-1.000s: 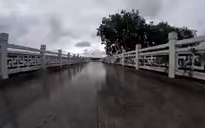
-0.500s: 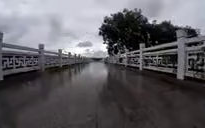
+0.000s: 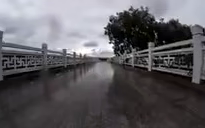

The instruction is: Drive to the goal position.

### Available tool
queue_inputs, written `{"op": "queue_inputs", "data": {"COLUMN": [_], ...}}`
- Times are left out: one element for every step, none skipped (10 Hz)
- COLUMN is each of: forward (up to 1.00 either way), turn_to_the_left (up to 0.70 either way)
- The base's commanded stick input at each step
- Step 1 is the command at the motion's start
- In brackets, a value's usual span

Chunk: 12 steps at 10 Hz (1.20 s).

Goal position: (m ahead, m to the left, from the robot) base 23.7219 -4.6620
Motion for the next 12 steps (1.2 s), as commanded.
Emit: {"op": "queue_inputs", "data": {"forward": [0.55,0.55,0.55,0.55,0.55,0.55,0.55,0.55,0.54,0.54,0.54,0.54], "turn_to_the_left": [0.00,0.00,0.00,0.01,0.01,0.02,0.05,0.11,0.06,0.00,0.00,0.00]}}
